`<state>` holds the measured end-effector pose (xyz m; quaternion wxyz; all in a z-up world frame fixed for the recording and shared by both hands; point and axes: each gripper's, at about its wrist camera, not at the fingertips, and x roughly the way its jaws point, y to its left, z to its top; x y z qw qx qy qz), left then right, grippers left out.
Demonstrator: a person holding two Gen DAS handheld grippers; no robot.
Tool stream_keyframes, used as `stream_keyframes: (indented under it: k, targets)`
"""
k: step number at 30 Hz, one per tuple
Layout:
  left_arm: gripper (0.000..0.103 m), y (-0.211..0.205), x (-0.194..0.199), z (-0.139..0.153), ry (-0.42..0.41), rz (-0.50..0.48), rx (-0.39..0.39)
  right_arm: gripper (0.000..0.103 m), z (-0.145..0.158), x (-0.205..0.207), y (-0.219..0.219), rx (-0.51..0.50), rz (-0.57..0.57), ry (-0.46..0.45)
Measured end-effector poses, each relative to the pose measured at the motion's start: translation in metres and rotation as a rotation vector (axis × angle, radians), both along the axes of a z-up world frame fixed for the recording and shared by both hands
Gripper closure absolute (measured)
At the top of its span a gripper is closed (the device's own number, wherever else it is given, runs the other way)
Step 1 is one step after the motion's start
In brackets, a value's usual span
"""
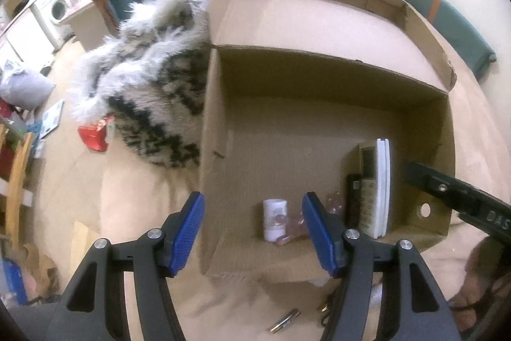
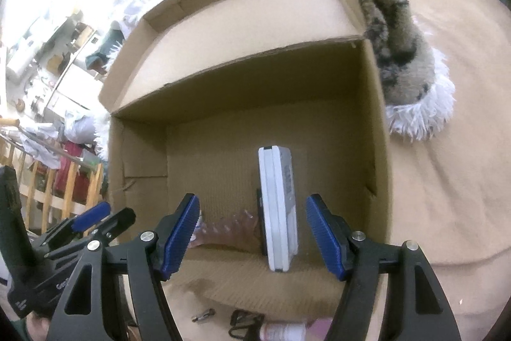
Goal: Organize rigid objects
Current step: 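Withdraw both grippers from the box toward the remaining items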
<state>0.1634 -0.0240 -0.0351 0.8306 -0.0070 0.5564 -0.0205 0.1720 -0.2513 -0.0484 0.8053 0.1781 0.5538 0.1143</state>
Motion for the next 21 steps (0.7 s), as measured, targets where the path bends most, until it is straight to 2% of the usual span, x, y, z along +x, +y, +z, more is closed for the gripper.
stream_keyframes:
  k: [4,8,12,21]
  targets:
    - [0.043,0.007,-0.010,0.009,0.004,0.023,-0.024,0.030,0.017,-0.012,-0.003,-0.002,-0.012,-0.017]
    - [0.043,0.015,-0.024,0.019,-0.005,0.041,-0.019,0.030,0.036,-0.029,-0.006,-0.041,-0.039,-0.088]
    - [0.043,0.022,-0.035,0.026,-0.011,0.056,-0.012,0.030,0.042,-0.040,-0.011,-0.002,-0.056,-0.071]
    - [0.041,0.038,-0.063,0.033,-0.016,0.086,-0.020,0.030,0.056,-0.071,-0.013,-0.006,-0.061,-0.060]
